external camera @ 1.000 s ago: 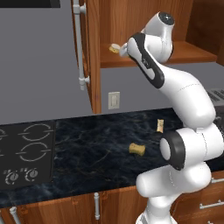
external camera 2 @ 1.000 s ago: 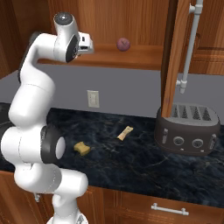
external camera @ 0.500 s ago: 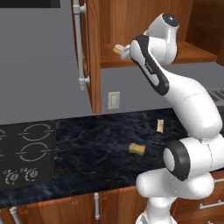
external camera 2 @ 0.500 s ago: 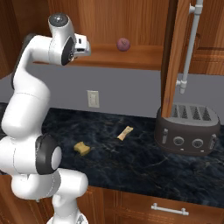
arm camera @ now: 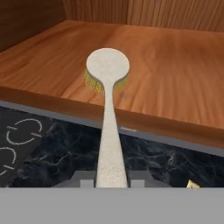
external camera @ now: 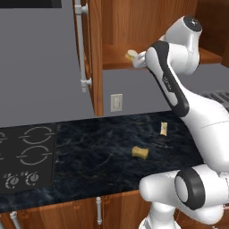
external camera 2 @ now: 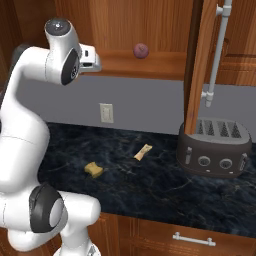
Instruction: Pick the dish brush and sponge from the cabinet and place them on the counter.
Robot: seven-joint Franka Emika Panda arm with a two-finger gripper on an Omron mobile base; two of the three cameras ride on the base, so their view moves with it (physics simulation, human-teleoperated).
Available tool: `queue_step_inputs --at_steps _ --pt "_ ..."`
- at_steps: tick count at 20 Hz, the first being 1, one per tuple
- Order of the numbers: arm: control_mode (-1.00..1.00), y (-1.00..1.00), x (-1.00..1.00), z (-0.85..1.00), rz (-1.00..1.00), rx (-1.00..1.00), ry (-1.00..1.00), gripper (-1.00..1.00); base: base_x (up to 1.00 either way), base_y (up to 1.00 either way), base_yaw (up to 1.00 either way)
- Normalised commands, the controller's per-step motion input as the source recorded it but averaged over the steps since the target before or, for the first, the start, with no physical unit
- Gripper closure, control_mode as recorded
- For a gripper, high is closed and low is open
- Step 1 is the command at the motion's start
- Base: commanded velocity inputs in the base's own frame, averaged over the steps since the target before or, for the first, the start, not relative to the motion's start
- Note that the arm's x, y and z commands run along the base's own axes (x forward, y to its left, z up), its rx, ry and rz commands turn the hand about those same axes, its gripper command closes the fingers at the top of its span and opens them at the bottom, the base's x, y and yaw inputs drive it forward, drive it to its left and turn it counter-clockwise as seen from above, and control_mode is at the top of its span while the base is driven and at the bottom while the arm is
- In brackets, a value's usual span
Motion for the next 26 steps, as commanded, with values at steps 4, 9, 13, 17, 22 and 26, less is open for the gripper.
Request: queue_step_inputs --at_steps 4,9,13,17,22,26 --pt "-1.0 -0.12 -0.85 0.0 0.0 -0.01 0.0 1.0 0.0 0.0 0.0" --pt "-1.0 -0.11 -0.88 0.0 0.0 -0.01 0.0 1.0 0.0 0.0 0.0" --pt "-1.0 -0.09 -0.83 0.0 0.0 -0.03 0.0 1.0 0.0 0.0 0.0" --pt "-1.0 -0.1 -0.82 0.0 0.0 -0.03 0.0 1.0 0.0 0.0 0.0" --pt "-1.0 -0.12 -0.8 0.0 0.0 -0.03 0.0 1.0 0.0 0.0 0.0" --pt "-1.0 -0.08 -0.46 -0.13 0.0 -0.02 0.0 1.0 0.0 0.0 0.0"
